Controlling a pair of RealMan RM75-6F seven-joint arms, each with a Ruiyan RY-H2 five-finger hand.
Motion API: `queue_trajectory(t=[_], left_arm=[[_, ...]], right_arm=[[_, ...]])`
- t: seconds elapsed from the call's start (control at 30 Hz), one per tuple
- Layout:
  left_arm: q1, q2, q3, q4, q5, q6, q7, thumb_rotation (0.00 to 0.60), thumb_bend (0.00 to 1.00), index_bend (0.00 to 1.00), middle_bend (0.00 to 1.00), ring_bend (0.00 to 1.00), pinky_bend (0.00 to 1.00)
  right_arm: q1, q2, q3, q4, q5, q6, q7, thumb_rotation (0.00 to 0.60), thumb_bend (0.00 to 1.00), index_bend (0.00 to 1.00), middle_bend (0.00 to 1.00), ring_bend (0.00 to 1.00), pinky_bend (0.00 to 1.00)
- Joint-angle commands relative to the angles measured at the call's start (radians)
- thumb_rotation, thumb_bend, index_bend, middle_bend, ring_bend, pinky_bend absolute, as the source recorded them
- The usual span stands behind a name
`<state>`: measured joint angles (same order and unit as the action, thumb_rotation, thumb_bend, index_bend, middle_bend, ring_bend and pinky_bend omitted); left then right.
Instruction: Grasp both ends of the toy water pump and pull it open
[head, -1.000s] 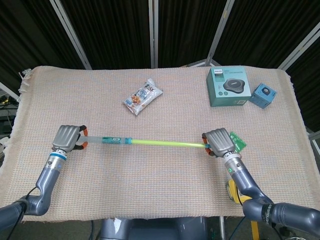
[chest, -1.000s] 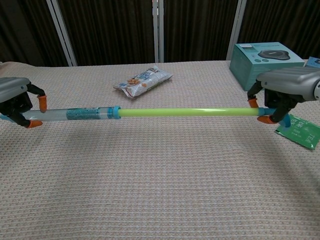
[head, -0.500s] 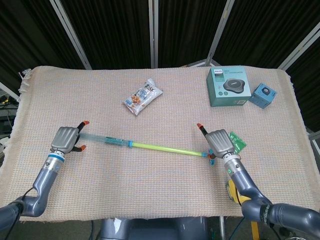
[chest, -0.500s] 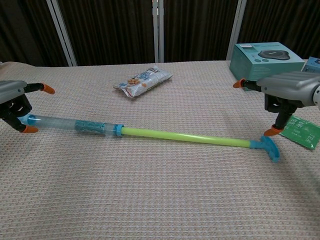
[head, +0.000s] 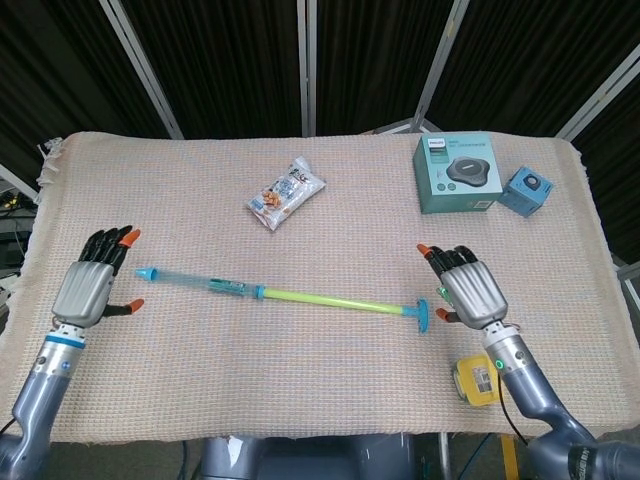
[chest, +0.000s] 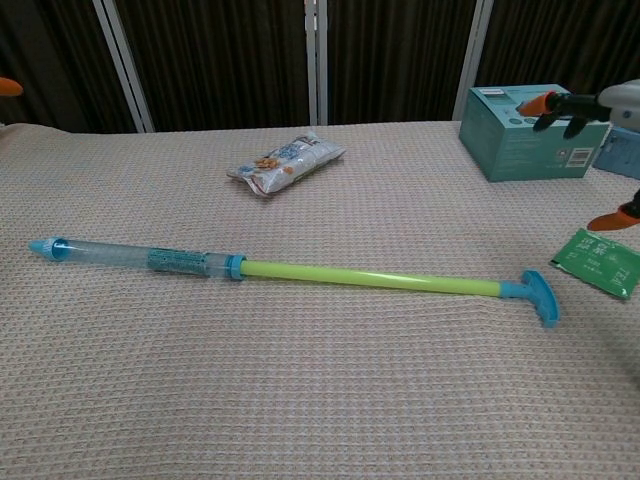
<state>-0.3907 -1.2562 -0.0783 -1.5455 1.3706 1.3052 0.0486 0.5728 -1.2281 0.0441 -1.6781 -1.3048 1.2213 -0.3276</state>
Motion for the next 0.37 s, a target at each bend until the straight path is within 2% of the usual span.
queue_trajectory(t=[0.03,0.17,0.37], left_arm=[[0.064,0.060,0.036,-0.074,0.052,0.077,-0.006,0.600,0.00,0.00,0.00,0.00,0.00],[0.112,0.095,0.064,-0.122,0.089,0.139,0.010,0.600,0.00,0.00,0.00,0.00,0.00],[0.171,0.130,0.099,-0.169,0.131,0.196,0.036,0.600,0.00,0.00,0.00,0.00,0.00]], right_arm=[[-0.094,0.054,-0.049,0.006,-0.131,0.133,0.081,0.600,0.00,0.00,0.00,0.00,0.00],[-0.163,0.067,-0.080,0.030,-0.202,0.229,0.130,0.600,0.00,0.00,0.00,0.00,0.00],[-0.274,0.062,-0.113,0.064,-0.235,0.336,0.177,0.600,0.00,0.00,0.00,0.00,0.00]])
